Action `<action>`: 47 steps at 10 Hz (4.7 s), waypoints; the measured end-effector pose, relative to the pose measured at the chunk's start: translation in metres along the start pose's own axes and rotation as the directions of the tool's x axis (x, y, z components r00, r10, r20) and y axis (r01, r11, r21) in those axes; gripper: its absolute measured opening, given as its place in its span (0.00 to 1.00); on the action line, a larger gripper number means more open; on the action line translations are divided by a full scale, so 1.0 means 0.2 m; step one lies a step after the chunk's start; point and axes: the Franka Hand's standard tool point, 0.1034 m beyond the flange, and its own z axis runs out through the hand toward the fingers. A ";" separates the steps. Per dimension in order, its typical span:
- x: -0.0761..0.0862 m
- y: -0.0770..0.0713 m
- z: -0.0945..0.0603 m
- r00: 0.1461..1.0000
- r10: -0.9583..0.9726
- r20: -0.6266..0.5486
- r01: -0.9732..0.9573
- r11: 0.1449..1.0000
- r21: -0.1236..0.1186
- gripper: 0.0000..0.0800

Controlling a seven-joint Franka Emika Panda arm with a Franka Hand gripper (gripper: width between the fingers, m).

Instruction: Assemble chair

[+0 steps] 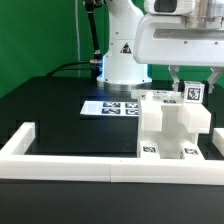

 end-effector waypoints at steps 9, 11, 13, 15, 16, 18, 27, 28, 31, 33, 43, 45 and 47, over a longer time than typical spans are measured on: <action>0.00 0.00 0.00 0.939 0.343 0.001 -0.343 0.939 0.002 0.36; 0.00 -0.01 0.00 0.890 0.456 -0.001 -0.456 0.890 0.004 0.36; 0.01 0.00 0.00 0.811 0.585 -0.025 -0.584 0.811 0.023 0.36; 0.01 0.00 0.00 0.751 0.660 -0.024 -0.659 0.751 0.029 0.36; 0.01 -0.01 0.00 0.705 0.708 -0.023 -0.708 0.706 0.031 0.36; 0.01 -0.01 0.00 0.619 0.785 -0.017 -0.784 0.619 0.036 0.36; 0.01 -0.03 0.01 0.409 0.913 0.001 -0.912 0.408 0.037 0.76; 0.01 -0.03 0.01 0.434 0.901 0.000 -0.900 0.433 0.036 0.80; 0.01 -0.03 0.01 0.661 0.750 -0.015 -0.750 0.661 0.037 0.81; 0.01 -0.03 0.01 0.765 0.644 -0.021 -0.643 0.765 0.034 0.81; 0.01 -0.02 0.02 0.983 -0.176 -0.062 0.175 0.984 -0.021 0.81; 0.01 -0.02 0.02 0.966 -0.253 -0.060 0.251 0.968 -0.026 0.80; 0.01 -0.02 0.03 0.967 -0.246 -0.059 0.245 0.969 -0.026 0.58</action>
Offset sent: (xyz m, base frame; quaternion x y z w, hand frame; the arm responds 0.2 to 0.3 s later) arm 0.0000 0.0000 0.0000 0.0000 0.0000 0.0000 1.0000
